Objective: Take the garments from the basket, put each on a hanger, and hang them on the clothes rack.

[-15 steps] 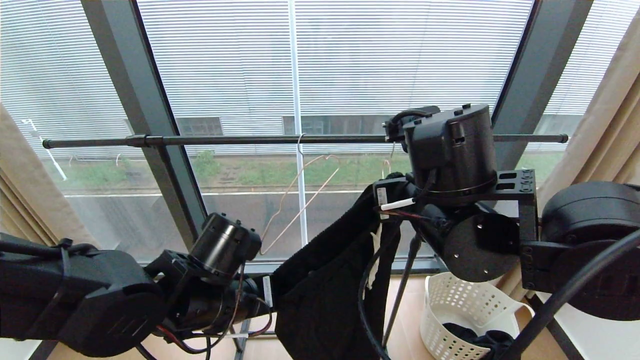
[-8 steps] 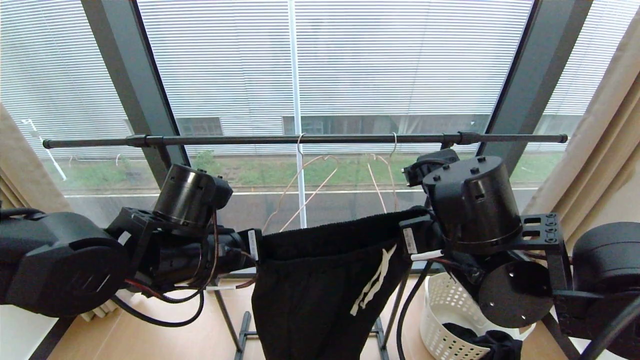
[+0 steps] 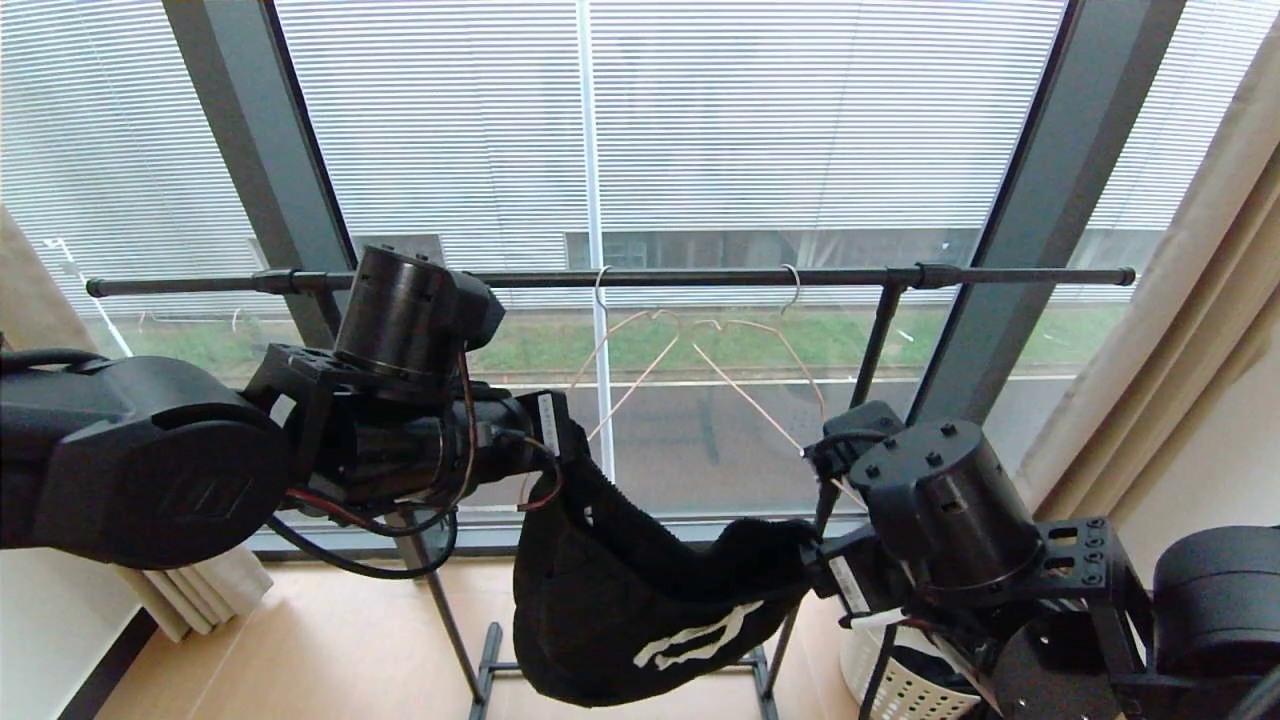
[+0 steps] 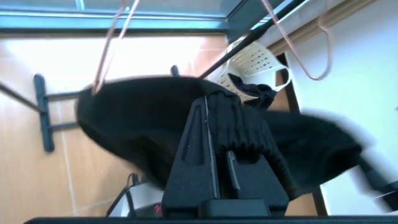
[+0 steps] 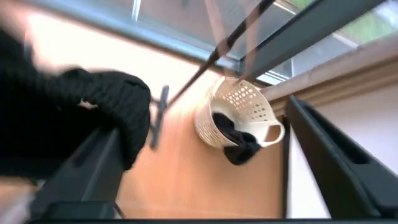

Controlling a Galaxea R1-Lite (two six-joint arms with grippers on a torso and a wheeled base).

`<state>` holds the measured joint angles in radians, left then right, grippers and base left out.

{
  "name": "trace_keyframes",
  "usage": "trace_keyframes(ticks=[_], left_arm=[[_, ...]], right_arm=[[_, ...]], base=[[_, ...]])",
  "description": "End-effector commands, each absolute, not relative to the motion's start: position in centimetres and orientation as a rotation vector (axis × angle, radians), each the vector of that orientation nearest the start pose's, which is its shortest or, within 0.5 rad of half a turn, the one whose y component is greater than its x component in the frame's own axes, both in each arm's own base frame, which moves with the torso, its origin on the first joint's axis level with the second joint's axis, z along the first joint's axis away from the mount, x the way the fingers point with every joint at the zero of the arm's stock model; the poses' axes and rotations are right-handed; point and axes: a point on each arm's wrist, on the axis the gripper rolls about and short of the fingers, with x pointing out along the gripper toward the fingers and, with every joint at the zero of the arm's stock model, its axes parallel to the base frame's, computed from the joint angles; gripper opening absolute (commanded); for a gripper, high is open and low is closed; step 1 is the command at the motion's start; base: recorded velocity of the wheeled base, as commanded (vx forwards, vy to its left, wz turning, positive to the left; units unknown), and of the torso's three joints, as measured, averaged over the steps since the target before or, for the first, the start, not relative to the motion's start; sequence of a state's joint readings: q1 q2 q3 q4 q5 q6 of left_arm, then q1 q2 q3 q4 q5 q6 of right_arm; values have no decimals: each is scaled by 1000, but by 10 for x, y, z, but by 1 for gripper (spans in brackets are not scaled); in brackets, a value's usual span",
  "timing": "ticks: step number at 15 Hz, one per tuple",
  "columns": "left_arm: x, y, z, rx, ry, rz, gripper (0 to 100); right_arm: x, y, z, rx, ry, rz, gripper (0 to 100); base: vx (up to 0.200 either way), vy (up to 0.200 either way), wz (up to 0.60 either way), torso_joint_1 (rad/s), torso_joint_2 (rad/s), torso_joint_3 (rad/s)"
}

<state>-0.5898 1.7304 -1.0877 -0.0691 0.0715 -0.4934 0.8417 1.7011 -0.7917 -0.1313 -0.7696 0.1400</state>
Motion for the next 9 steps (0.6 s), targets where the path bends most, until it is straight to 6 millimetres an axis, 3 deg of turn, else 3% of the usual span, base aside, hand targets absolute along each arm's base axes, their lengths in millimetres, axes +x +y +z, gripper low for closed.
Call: trace_keyframes(ticks=[1, 2, 3, 5, 9], left_arm=[[272, -182, 200, -288, 638, -363, 0], [272, -182, 200, -288, 638, -363, 0], [273, -182, 202, -291, 632, -363, 0], [274, -183, 205, -295, 621, -366, 0], [272, -184, 203, -290, 629, -370, 0]], right_arm=[[181, 182, 129, -491, 599, 156, 100], [181, 182, 129, -491, 599, 156, 100], [171, 176, 134, -519, 618, 350, 100], [166, 175, 136, -531, 616, 528, 100], [171, 183, 139, -469, 550, 727, 100]], base=[[0, 0, 0, 0, 0, 0], [0, 0, 0, 0, 0, 0], [0, 0, 0, 0, 0, 0], [0, 0, 0, 0, 0, 0], [0, 0, 0, 0, 0, 0]])
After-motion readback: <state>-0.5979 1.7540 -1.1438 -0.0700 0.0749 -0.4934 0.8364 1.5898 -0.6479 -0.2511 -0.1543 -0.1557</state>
